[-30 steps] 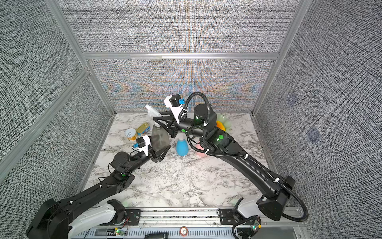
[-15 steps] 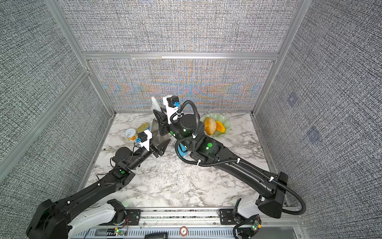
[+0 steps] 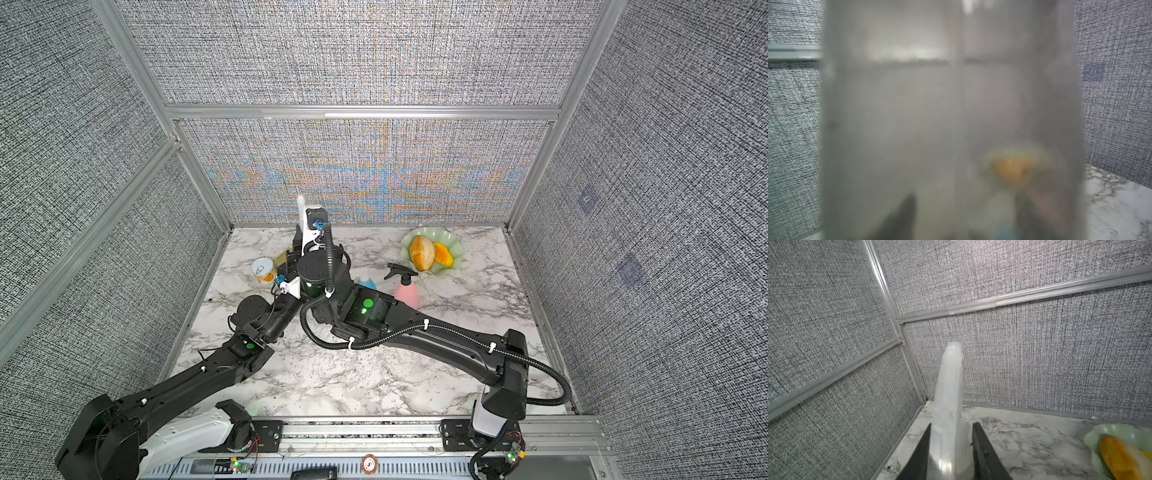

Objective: Attach spray nozzles to spray bottles
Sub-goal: Screw the spray nozzle on the spray bottle.

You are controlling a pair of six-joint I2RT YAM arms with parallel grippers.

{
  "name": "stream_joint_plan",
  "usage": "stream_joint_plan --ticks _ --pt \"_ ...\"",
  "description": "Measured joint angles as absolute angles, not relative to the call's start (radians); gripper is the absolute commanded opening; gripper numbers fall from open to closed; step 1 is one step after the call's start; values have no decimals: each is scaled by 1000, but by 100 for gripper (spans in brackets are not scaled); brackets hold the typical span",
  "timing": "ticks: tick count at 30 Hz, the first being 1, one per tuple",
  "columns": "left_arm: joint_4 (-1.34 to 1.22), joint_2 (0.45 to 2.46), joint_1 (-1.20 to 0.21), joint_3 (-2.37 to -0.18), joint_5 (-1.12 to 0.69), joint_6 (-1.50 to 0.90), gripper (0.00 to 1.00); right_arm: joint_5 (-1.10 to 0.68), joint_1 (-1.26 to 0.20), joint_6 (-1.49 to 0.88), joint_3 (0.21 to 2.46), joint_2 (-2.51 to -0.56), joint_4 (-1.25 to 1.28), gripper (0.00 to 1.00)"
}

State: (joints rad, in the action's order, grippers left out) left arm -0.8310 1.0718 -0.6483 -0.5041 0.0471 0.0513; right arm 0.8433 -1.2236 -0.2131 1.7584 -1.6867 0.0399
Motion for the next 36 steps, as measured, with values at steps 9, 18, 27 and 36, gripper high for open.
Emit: stream_joint_plan --ticks 9,18,27,36 --pt "-996 1069 -649 -500 26 45 67 791 -1277 -166 1774 -1625 -88 44" --pt "-1045 1071 -649 -503 -10 32 67 669 -1307 -123 1656 -1451 -167 49" --pt "-1028 1104 -649 -531 -135 -12 67 169 -1020 -57 1598 -1249 -345 58" --pt "-1019 1125 -649 -565 -339 -82 66 -426 -794 36 1773 -1325 -506 77"
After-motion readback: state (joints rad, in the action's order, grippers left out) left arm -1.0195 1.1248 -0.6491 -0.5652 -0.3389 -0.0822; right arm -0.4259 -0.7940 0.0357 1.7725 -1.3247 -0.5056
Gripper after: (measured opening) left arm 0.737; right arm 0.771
